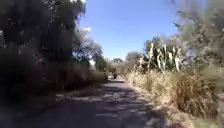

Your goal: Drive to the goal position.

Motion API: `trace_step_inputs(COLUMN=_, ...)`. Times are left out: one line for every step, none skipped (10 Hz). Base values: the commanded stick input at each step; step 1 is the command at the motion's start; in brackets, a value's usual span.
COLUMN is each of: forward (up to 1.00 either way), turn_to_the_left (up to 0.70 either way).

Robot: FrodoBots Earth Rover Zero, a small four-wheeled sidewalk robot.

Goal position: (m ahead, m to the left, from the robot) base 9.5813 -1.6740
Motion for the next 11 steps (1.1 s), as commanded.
trace_step_inputs(forward=0.85, turn_to_the_left=0.0)
trace_step_inputs(forward=0.85, turn_to_the_left=0.0)
trace_step_inputs(forward=0.85, turn_to_the_left=0.0)
trace_step_inputs(forward=0.85, turn_to_the_left=0.0)
trace_step_inputs(forward=0.85, turn_to_the_left=0.0)
trace_step_inputs(forward=0.85, turn_to_the_left=0.0)
trace_step_inputs(forward=0.85, turn_to_the_left=0.0)
trace_step_inputs(forward=0.85, turn_to_the_left=0.0)
trace_step_inputs(forward=0.85, turn_to_the_left=0.0)
trace_step_inputs(forward=0.85, turn_to_the_left=0.0)
trace_step_inputs(forward=0.85, turn_to_the_left=0.0)
